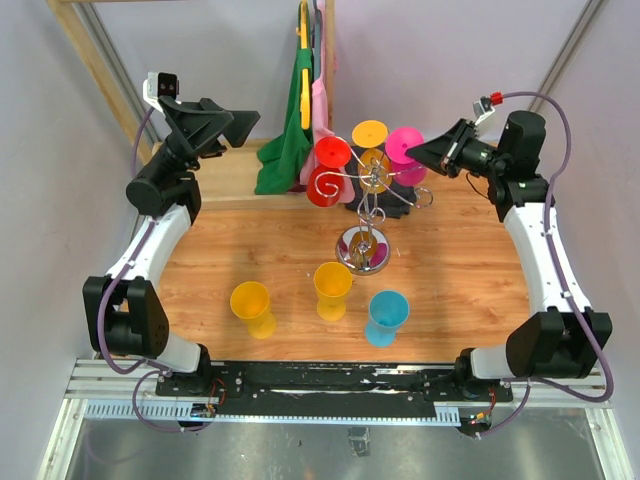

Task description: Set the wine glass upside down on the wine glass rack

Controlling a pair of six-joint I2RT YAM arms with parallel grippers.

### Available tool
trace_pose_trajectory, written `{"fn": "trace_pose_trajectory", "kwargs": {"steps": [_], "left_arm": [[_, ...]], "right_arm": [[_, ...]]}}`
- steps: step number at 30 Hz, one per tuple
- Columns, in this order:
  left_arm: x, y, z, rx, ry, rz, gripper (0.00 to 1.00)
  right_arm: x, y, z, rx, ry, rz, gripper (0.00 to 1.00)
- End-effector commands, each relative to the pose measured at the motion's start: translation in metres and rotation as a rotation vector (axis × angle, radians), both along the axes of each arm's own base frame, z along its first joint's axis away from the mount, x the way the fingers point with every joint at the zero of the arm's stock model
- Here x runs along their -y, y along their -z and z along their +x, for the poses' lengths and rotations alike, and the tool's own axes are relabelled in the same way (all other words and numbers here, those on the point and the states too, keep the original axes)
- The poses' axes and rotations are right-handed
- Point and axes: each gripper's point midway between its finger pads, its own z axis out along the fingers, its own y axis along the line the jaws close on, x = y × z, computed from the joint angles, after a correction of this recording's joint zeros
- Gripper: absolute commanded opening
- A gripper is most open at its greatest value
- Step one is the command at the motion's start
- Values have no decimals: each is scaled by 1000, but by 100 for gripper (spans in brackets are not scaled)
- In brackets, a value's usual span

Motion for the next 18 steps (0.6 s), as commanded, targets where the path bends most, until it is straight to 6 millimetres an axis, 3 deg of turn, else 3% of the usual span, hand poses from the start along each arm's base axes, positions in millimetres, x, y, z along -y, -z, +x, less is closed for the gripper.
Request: {"fn": "trace_pose_trajectory", "kwargs": {"steps": [1,12,18], "left_arm": [[-5,-7,-49,196,35,-14,70],[-5,-7,-50,192,35,-12,69],[-5,-7,-50,191,35,-11,69]], "right_arm": [[-6,-12,-20,60,-41,-18,1],[-5,-1,-30,42,-35,-19,1],[8,-2,-28,40,10,-21,1]]}}
